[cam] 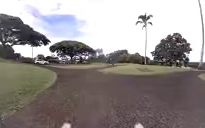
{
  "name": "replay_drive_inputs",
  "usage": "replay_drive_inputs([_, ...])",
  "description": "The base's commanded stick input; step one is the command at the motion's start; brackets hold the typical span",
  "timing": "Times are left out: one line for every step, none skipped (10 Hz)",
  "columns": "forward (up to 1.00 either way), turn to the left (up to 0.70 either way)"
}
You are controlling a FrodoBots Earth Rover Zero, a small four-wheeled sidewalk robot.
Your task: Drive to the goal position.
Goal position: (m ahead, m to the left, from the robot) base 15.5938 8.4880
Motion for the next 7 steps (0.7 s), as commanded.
replay_drive_inputs([0.70,0.00])
replay_drive_inputs([0.70,0.00])
replay_drive_inputs([0.70,0.00])
replay_drive_inputs([0.70,0.00])
replay_drive_inputs([0.70,0.00])
replay_drive_inputs([0.70,0.00])
replay_drive_inputs([0.70,0.00])
